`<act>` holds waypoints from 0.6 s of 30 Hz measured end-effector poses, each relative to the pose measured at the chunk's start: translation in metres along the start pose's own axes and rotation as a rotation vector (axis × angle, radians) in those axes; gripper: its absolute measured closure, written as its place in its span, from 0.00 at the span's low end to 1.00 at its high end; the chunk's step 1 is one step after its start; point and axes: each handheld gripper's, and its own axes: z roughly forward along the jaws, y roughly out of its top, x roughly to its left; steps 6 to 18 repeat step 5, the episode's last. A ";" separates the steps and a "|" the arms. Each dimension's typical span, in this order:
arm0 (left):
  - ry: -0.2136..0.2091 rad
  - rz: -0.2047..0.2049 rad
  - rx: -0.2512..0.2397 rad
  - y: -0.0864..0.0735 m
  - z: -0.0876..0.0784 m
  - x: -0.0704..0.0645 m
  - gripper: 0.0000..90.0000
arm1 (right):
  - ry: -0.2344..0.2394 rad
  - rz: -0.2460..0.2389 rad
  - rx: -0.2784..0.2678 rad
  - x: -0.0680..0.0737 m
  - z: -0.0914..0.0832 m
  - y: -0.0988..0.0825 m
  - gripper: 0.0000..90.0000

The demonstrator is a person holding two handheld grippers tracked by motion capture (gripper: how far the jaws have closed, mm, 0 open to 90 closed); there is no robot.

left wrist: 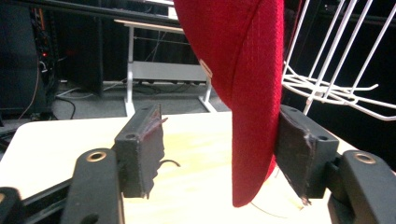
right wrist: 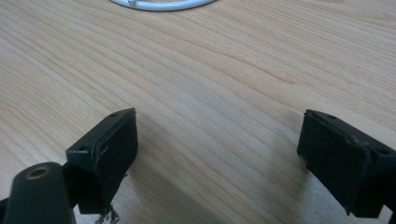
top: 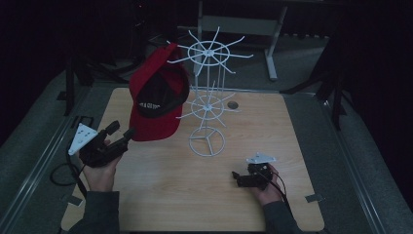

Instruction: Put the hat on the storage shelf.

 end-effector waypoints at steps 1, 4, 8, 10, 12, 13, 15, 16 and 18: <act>-0.016 -0.002 0.007 0.000 0.000 0.001 0.39 | 0.000 0.000 0.000 0.000 0.000 0.000 0.13; -0.028 0.013 0.025 0.000 0.001 0.001 0.38 | 0.000 0.000 0.000 0.000 0.000 0.000 0.13; -0.028 0.013 0.025 0.000 0.001 0.001 0.38 | 0.000 0.000 0.000 0.000 0.000 0.000 0.13; -0.028 0.013 0.025 0.000 0.001 0.001 0.38 | 0.000 0.000 0.000 0.000 0.000 0.000 0.13; -0.028 0.013 0.025 0.000 0.001 0.001 0.38 | 0.000 0.000 0.000 0.000 0.000 0.000 0.13; -0.028 0.013 0.025 0.000 0.001 0.001 0.38 | 0.000 0.000 0.000 0.000 0.000 0.000 0.13; -0.028 0.013 0.025 0.000 0.001 0.001 0.38 | 0.000 0.000 0.000 0.000 0.000 0.000 0.13; -0.028 0.013 0.025 0.000 0.001 0.001 0.38 | 0.000 0.000 0.000 0.000 0.000 0.000 0.13; -0.028 0.013 0.025 0.000 0.001 0.001 0.38 | 0.000 0.000 0.000 0.000 0.000 0.000 0.13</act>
